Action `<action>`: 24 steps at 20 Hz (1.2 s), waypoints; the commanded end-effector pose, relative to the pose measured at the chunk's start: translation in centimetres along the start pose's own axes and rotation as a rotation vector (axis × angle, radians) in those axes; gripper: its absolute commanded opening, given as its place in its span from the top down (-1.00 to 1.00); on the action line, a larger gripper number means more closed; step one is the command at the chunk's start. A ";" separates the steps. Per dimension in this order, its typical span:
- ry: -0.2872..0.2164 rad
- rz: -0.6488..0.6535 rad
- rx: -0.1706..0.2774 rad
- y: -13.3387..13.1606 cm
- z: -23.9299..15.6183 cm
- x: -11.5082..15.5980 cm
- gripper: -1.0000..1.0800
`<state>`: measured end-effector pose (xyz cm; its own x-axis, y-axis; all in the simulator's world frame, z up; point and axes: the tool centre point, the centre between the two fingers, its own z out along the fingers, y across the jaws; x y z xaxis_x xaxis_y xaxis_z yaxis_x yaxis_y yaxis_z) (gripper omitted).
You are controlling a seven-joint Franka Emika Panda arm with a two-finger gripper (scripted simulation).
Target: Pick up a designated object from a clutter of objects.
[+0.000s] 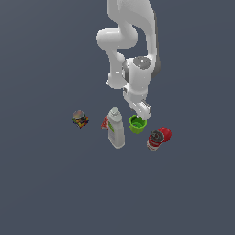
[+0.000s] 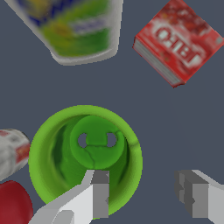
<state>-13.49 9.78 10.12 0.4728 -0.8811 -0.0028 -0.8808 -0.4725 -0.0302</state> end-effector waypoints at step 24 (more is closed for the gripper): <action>0.000 0.004 0.000 0.1 3.0 0.0 1.00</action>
<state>-13.44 9.84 7.14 0.4692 -0.8831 -0.0026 -0.8827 -0.4689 -0.0314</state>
